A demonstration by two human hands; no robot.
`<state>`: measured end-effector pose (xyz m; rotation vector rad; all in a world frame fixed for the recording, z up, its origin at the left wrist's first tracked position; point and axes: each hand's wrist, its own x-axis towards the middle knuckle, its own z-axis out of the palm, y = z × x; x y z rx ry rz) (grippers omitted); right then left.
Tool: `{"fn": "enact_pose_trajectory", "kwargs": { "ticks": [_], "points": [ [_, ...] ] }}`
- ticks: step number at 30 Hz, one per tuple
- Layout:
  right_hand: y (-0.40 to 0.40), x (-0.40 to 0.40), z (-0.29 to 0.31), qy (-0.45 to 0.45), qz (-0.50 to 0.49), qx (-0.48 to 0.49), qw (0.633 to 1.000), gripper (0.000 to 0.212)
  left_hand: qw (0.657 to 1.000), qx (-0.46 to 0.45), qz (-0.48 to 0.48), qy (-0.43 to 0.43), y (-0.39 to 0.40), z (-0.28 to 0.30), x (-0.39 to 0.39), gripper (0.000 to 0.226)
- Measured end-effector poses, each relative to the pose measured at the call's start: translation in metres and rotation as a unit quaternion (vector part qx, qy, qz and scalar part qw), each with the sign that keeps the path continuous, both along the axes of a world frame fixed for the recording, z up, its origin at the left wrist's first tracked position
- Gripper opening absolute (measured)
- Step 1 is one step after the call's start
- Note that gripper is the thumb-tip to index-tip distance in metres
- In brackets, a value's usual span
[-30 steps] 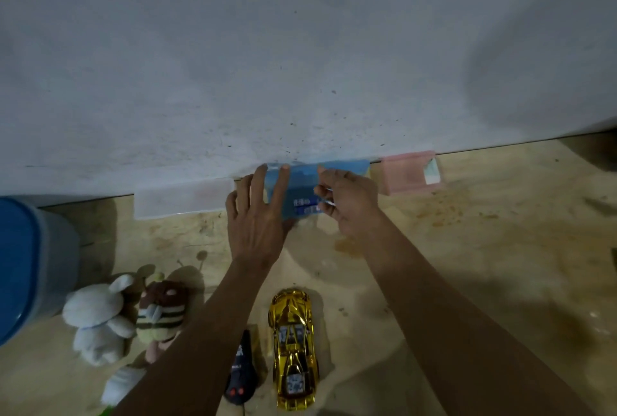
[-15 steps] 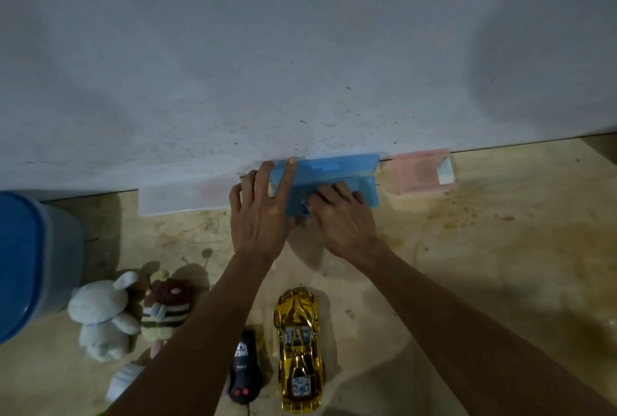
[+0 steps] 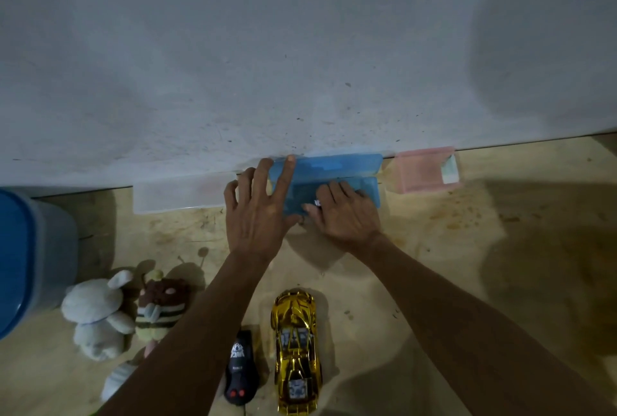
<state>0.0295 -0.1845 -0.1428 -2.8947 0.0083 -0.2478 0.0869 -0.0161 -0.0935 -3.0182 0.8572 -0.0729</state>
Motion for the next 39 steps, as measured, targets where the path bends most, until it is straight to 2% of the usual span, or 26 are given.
{"fn": "enact_pose_trajectory", "kwargs": {
  "ticks": [4,8,11,13,14,15,16,18,19,20,21,22,23,24,26,27,29,31,34,36,39],
  "points": [
    [-0.002,0.005,0.0,-0.032,-0.013,0.028,0.999,0.051,1.0,-0.002,-0.002,0.002,0.001,-0.001,0.0,0.108],
    [-0.004,0.007,0.005,-0.069,-0.059,0.128,0.988,0.065,1.0,0.002,0.004,0.008,-0.001,0.001,-0.001,0.108],
    [-0.006,0.007,0.021,-0.083,-0.088,0.181,0.976,0.062,1.0,0.002,0.009,0.015,-0.002,0.001,0.0,0.11],
    [-0.005,0.004,0.036,-0.075,-0.124,0.255,0.956,0.06,1.0,0.001,0.01,0.021,-0.002,0.002,-0.001,0.112],
    [-0.002,0.001,0.043,-0.067,-0.148,0.319,0.934,0.057,1.0,0.0,0.011,0.024,-0.002,0.001,-0.001,0.112],
    [0.0,-0.003,0.05,-0.057,-0.178,0.401,0.897,0.053,1.0,0.0,0.013,0.026,-0.002,0.001,-0.001,0.112],
    [-0.001,-0.006,0.056,-0.039,-0.218,0.497,0.839,0.051,0.999,0.001,0.014,0.028,-0.003,0.001,-0.001,0.112],
    [-0.006,-0.012,0.07,0.03,-0.306,0.679,0.667,0.057,0.999,0.002,0.015,0.031,-0.003,0.003,-0.001,0.111],
    [-0.011,-0.015,0.073,0.067,-0.341,0.731,0.588,0.06,0.999,0.003,0.014,0.03,-0.003,0.004,-0.001,0.11],
    [-0.015,-0.019,0.072,0.089,-0.367,0.756,0.535,0.06,0.999,0.004,0.013,0.03,-0.003,0.005,-0.002,0.109],
    [-0.017,-0.022,0.072,0.097,-0.381,0.767,0.507,0.057,0.999,0.005,0.013,0.03,-0.004,0.006,-0.002,0.109],
    [-0.017,-0.026,0.072,0.089,-0.386,0.766,0.507,0.051,0.999,0.007,0.014,0.031,-0.004,0.007,-0.002,0.109],
    [-0.015,-0.03,0.072,0.073,-0.383,0.744,0.542,0.047,0.999,0.008,0.015,0.031,-0.004,0.007,-0.002,0.109],
    [-0.012,-0.034,0.067,0.054,-0.371,0.687,0.623,0.046,0.999,0.01,0.015,0.03,-0.004,0.008,-0.002,0.109],
    [-0.004,-0.044,0.052,0.017,-0.299,0.505,0.81,0.045,0.999,0.012,0.014,0.029,-0.004,0.007,-0.002,0.109],
    [0.0,-0.049,0.043,0.003,-0.248,0.428,0.869,0.041,0.999,0.011,0.014,0.028,-0.004,0.007,-0.002,0.109],
    [0.005,-0.054,0.028,-0.009,-0.145,0.323,0.935,0.03,1.0,0.009,0.013,0.022,-0.003,0.006,-0.001,0.109],
    [0.009,-0.058,0.008,-0.04,-0.041,0.208,0.977,0.021,1.0,0.011,0.011,0.02,-0.003,0.006,-0.001,0.109],
    [0.007,-0.067,-0.016,-0.055,0.029,0.062,0.996,0.014,0.999,0.019,0.014,0.025,-0.004,0.007,-0.002,0.11],
    [0.005,-0.073,-0.023,-0.066,0.034,0.015,0.997,0.015,0.999,0.021,0.017,0.024,-0.004,0.007,-0.002,0.111],
    [0.002,-0.076,-0.026,-0.06,0.035,0.016,0.997,0.023,0.999,0.02,0.016,0.02,-0.004,0.006,-0.001,0.112]
  ]
}}
